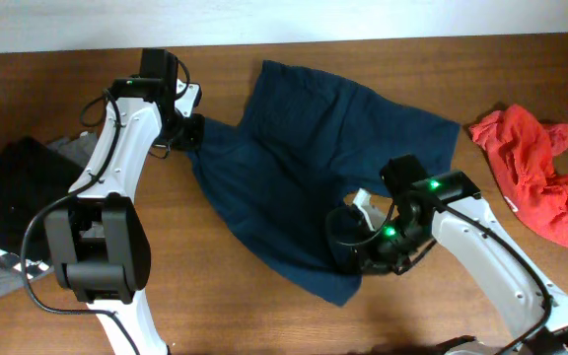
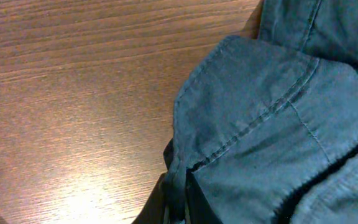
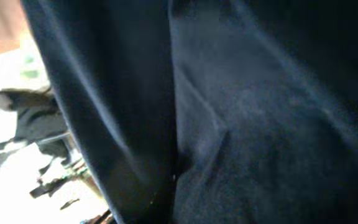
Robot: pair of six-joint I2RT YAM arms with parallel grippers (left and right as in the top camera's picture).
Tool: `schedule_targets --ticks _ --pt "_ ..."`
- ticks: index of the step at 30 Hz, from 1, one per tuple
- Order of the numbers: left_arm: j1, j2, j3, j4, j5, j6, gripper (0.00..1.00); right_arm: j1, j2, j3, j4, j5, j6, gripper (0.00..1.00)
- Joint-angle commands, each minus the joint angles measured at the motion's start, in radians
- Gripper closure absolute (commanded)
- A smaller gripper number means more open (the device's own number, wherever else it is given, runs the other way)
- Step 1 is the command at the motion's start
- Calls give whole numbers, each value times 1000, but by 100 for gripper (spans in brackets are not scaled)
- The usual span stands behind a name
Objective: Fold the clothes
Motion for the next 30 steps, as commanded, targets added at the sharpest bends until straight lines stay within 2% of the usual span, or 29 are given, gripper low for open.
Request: schedule_targets --ticks 1,8,9,10,11,14,20,25,30 --pt "5 3 12 6 -7 17 100 5 36 14 72 132 -31 96" --pt "5 3 12 5 -6 16 100 -2 216 14 250 296 -5 91" --pt "5 3 12 5 -6 17 100 -10 250 14 277 300 -5 79" --pt "5 3 12 5 -6 17 100 -19 275 14 300 304 -5 60" --pt "5 3 12 5 -6 17 100 -28 295 14 315 314 -5 50" --pt "5 3 12 2 -6 17 100 -73 324 14 337 318 -4 39" --pt "5 3 12 2 -6 17 100 -139 208 15 198 315 -5 34" --pt "5 3 12 2 -6 17 100 -109 100 14 82 315 -4 31" --pt "5 3 12 2 -6 17 100 -74 51 14 39 314 27 30"
